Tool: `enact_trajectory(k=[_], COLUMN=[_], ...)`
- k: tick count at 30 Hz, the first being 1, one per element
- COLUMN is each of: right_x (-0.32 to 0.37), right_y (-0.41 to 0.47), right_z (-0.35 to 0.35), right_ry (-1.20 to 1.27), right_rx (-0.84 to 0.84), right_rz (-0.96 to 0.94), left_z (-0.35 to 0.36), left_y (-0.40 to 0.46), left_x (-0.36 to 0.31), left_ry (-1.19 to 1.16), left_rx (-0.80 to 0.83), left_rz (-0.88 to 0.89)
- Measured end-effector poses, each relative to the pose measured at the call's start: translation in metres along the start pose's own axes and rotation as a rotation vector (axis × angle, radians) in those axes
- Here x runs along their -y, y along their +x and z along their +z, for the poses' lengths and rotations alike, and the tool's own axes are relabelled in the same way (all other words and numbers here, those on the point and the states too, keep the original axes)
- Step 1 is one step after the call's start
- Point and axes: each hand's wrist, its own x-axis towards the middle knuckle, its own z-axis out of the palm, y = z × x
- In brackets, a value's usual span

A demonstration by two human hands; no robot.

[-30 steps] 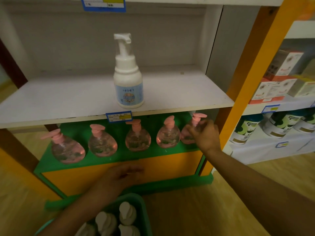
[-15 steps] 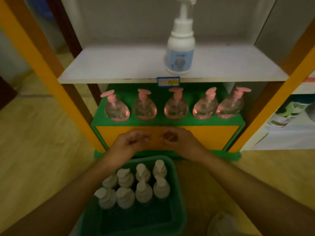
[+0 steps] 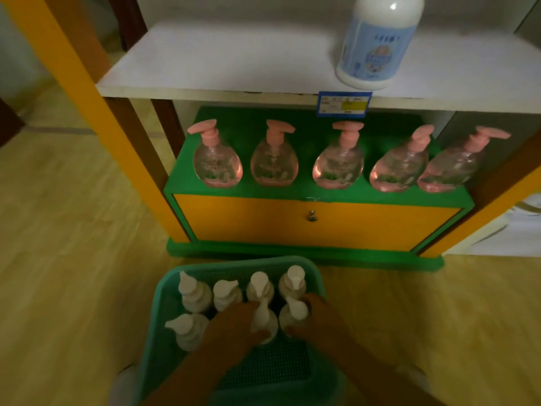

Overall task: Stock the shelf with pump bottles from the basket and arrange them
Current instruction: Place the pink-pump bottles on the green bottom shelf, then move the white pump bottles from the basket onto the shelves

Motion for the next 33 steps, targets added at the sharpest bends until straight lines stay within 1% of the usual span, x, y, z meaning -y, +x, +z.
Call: enact_trajectory(k=[1,3,6,9,13,16,20,23,25,27,30,33], right_x=[-0.003,-0.007,-0.008,-0.007,-0.001,0.008,0.034,0.058,0.075,0.093,0.118,0.135], right_y=[0.003,0.005,0.008,0.005,-0.010,-0.025,-0.053,-0.077,-0.092,-0.108,-0.129,-0.146], right_z=[0.002,0.003,0.001,-0.002,-0.019,-0.046,-0.098,-0.141,-0.173,-0.205,-0.244,-0.272], right_ry=[-0.013,-0.036,-0.060,-0.080,-0.104,-0.065,-0.097,-0.034,0.015,0.039,0.004,0.015], right_rx=[0.012,0.023,0.024,0.031,0.022,-0.015,-0.112,-0.177,-0.280,-0.383,-0.514,-0.594], right_rz=[-0.008,-0.061,-0.069,-0.084,-0.145,-0.195,-0.315,-0.409,-0.489,-0.550,-0.617,-0.649], left_z=[0.002,0.002,-0.001,-0.006,-0.023,-0.053,-0.110,-0.155,-0.186,-0.215,-0.248,-0.266], left_y=[0.004,0.011,0.015,0.010,-0.005,-0.023,-0.051,-0.075,-0.086,-0.095,-0.111,-0.125], left_x=[-0.001,-0.005,-0.009,-0.012,-0.019,-0.026,-0.053,-0.087,-0.110,-0.132,-0.162,-0.187], left_ry=[0.058,0.085,0.117,0.194,0.143,0.086,-0.096,-0.243,-0.349,-0.390,-0.400,-0.486], left_rx=[0.040,0.097,0.111,0.029,-0.055,-0.097,-0.173,-0.246,-0.306,-0.371,-0.463,-0.524], left_rz=[-0.017,-0.059,-0.058,-0.006,0.082,0.173,0.289,0.394,0.439,0.502,0.599,0.655])
